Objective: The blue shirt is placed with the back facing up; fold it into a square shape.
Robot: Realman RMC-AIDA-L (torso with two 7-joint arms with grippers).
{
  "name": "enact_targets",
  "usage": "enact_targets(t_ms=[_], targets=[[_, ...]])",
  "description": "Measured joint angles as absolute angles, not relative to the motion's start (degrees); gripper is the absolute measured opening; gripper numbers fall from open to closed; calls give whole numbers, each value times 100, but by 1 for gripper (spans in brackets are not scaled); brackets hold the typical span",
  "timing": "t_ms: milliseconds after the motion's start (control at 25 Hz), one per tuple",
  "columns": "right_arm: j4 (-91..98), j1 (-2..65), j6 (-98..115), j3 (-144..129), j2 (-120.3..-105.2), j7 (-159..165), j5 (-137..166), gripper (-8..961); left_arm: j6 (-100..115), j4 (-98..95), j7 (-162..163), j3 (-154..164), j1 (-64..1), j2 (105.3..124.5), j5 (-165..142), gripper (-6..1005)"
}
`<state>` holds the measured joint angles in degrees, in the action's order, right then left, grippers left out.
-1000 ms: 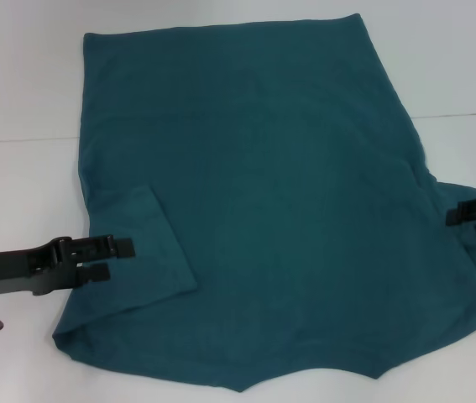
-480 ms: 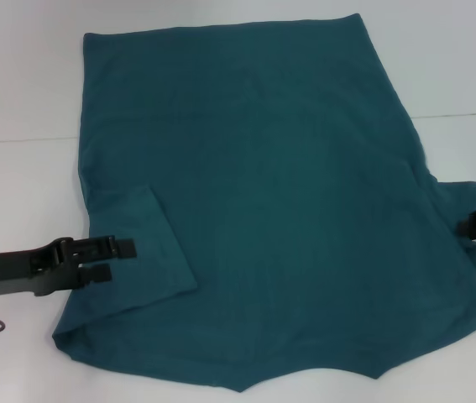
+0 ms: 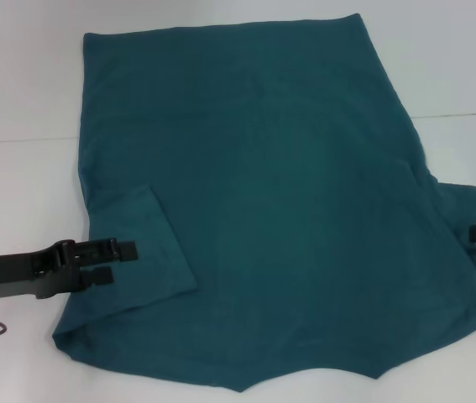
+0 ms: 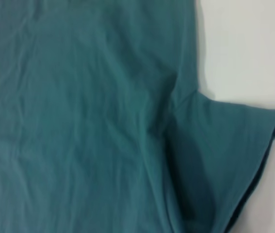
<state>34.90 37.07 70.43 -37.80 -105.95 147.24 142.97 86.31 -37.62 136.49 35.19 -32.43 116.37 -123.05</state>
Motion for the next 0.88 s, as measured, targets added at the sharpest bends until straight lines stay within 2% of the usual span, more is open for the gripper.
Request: enact_targets(t_ms=[840, 880], targets=[[3872, 3658, 7166, -3713, -10511, 15145, 14649, 95, 8595, -3754, 13651, 3514, -3234, 11628, -12305, 829], [3872, 3655, 7142, -3711, -10518, 15154, 14663, 174, 8592, -3754, 13650, 3517, -3234, 11628, -12305, 829]])
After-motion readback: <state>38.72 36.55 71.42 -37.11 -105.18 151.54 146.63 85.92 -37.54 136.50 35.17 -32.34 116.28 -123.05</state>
